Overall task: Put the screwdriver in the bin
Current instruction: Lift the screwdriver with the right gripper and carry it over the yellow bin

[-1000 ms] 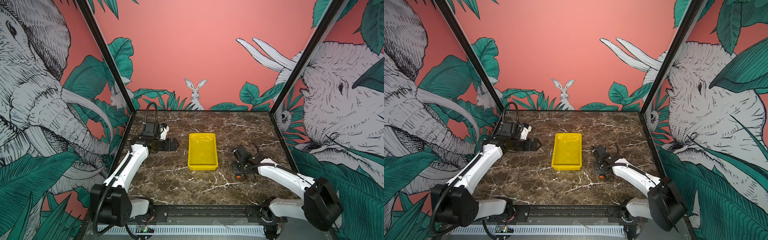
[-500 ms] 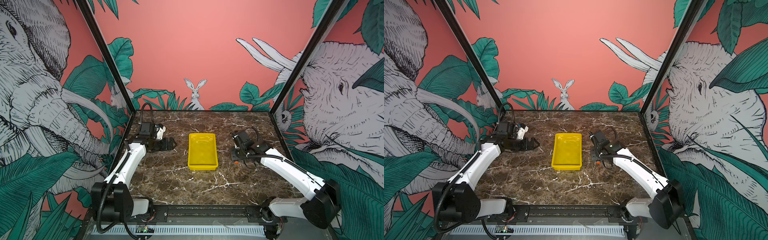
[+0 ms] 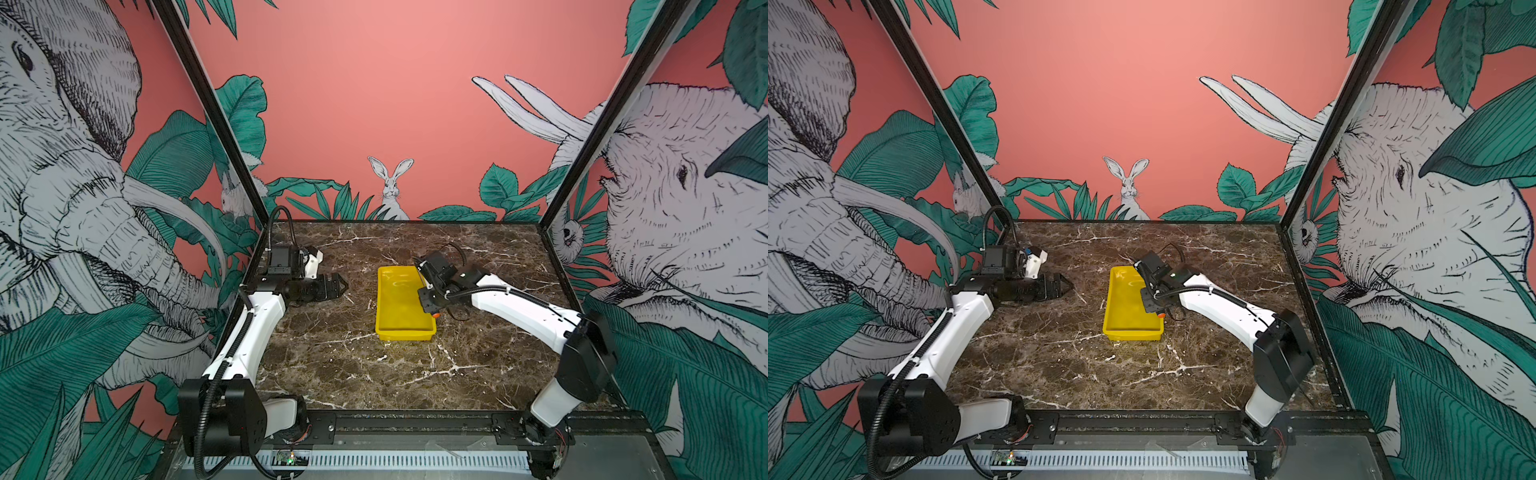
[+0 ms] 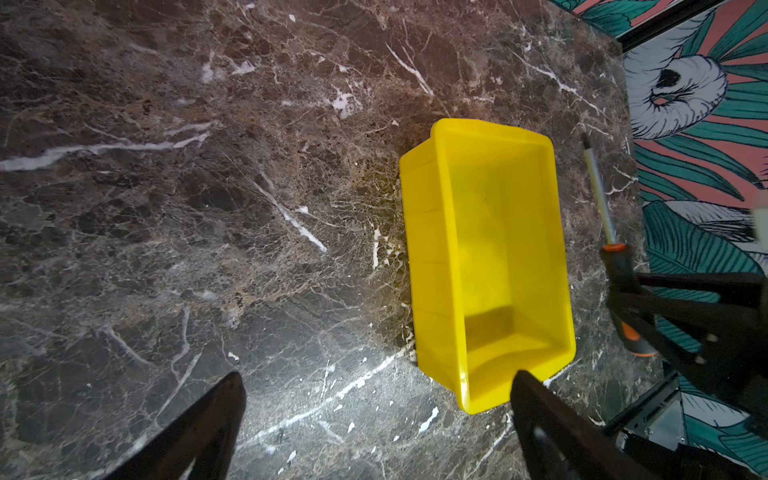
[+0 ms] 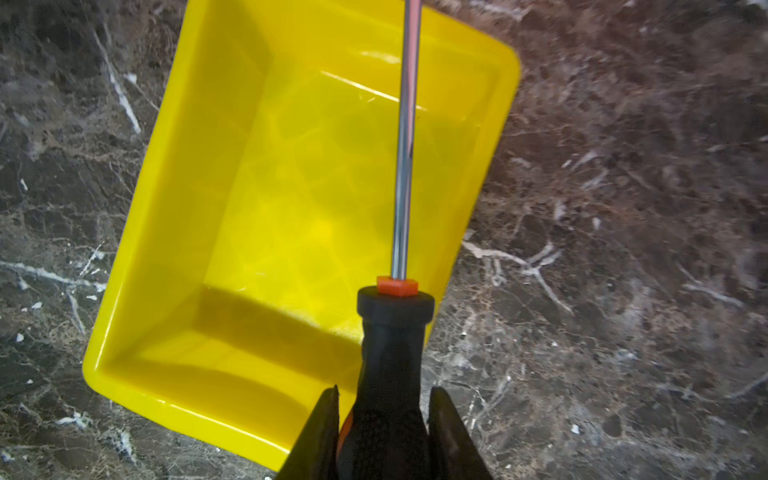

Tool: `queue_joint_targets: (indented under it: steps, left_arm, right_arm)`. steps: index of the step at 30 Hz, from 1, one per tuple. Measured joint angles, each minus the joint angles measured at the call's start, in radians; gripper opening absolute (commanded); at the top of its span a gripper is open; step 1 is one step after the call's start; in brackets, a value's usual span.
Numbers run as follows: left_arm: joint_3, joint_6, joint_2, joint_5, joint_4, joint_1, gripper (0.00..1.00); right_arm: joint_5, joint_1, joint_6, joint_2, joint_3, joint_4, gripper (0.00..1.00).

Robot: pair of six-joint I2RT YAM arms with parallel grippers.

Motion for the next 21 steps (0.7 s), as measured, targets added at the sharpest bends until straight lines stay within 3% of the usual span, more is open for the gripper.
queue_joint_targets:
  steps: [21]
  left_arm:
    - [-0.02, 0.001, -0.018, -0.002, 0.001, 0.018, 1.0]
  right_arm:
    - [-0.11, 0.043, -0.061, 0.298, 0.13, 0.084, 0.22]
